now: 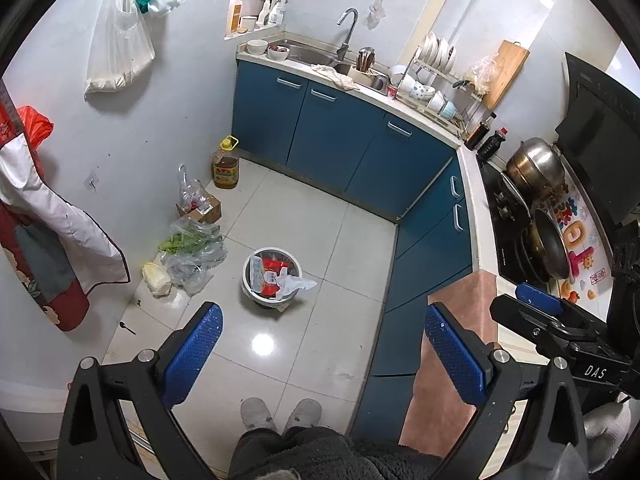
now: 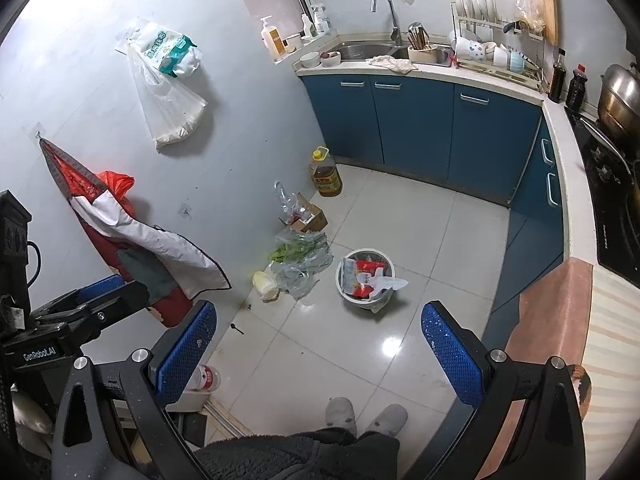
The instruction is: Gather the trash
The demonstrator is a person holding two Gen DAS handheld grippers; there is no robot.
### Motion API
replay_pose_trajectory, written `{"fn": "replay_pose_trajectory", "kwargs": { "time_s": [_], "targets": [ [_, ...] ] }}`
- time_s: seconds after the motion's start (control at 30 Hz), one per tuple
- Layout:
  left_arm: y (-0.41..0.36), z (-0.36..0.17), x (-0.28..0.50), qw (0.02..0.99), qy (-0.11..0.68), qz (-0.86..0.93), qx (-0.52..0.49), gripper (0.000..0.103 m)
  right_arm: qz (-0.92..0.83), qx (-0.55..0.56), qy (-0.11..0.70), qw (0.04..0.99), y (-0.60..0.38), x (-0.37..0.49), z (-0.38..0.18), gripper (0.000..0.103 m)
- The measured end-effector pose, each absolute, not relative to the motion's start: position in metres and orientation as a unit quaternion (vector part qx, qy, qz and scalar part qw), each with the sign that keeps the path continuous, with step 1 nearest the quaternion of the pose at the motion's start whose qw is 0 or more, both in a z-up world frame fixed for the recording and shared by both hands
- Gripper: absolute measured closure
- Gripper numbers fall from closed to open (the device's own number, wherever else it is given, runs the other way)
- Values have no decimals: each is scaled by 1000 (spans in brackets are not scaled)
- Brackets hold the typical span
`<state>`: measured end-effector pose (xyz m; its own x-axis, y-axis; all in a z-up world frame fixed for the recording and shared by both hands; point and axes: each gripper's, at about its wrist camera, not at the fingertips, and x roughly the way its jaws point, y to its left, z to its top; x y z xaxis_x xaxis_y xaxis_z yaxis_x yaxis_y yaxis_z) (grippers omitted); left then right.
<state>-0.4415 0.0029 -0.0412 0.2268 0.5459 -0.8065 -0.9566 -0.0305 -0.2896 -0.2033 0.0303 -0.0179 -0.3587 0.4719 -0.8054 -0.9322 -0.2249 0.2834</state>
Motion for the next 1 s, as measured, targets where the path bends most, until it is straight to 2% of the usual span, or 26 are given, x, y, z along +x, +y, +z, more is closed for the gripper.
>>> {"fn": "replay_pose_trajectory", "kwargs": {
  "time_s": [1.0],
  "targets": [
    [-3, -46, -427, 664, 254, 555, -431, 0, 718, -301, 395, 487, 21, -196, -26, 0]
  ]
}}
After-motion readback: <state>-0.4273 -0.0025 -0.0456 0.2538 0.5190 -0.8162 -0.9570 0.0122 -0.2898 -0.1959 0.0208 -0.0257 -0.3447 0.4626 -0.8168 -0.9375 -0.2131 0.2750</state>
